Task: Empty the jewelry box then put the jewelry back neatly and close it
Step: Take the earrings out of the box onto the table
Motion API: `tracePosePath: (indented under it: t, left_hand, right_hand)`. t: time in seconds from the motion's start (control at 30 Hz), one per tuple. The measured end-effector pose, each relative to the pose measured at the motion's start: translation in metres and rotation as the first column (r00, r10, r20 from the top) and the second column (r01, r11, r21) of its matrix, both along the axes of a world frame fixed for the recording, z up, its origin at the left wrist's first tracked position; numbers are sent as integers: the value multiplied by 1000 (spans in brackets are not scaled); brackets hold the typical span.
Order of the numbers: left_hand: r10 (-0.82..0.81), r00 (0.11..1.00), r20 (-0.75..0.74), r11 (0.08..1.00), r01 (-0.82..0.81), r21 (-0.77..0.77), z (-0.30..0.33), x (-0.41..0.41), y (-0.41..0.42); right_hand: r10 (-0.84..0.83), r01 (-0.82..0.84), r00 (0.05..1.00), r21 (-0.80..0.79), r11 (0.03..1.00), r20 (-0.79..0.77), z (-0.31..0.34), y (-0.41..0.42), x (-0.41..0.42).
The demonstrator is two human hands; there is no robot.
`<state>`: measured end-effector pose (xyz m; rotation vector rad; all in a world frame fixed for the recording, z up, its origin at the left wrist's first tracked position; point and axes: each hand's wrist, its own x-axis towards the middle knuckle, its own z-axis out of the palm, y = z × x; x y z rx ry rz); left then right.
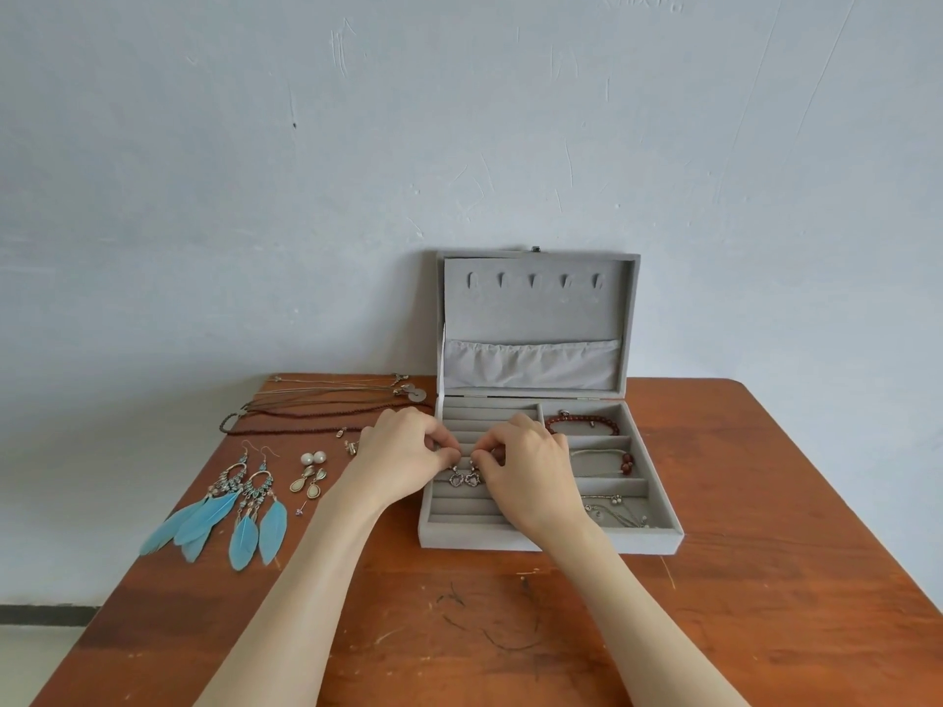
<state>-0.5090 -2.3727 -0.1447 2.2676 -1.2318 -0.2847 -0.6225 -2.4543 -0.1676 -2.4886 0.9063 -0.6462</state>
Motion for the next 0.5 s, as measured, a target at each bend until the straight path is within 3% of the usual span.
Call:
tracePosePath:
  t: [0.2, 0.5]
  left_hand:
    - [-60, 997, -56, 997, 63, 41, -2, 4, 5]
    - [-33, 992, -126, 988, 13, -156, 8, 11, 42]
  right_hand:
    - [3, -3, 1000, -17, 1000, 29, -2, 1, -1]
    - [44, -30, 993, -116, 993, 114, -2, 9, -7]
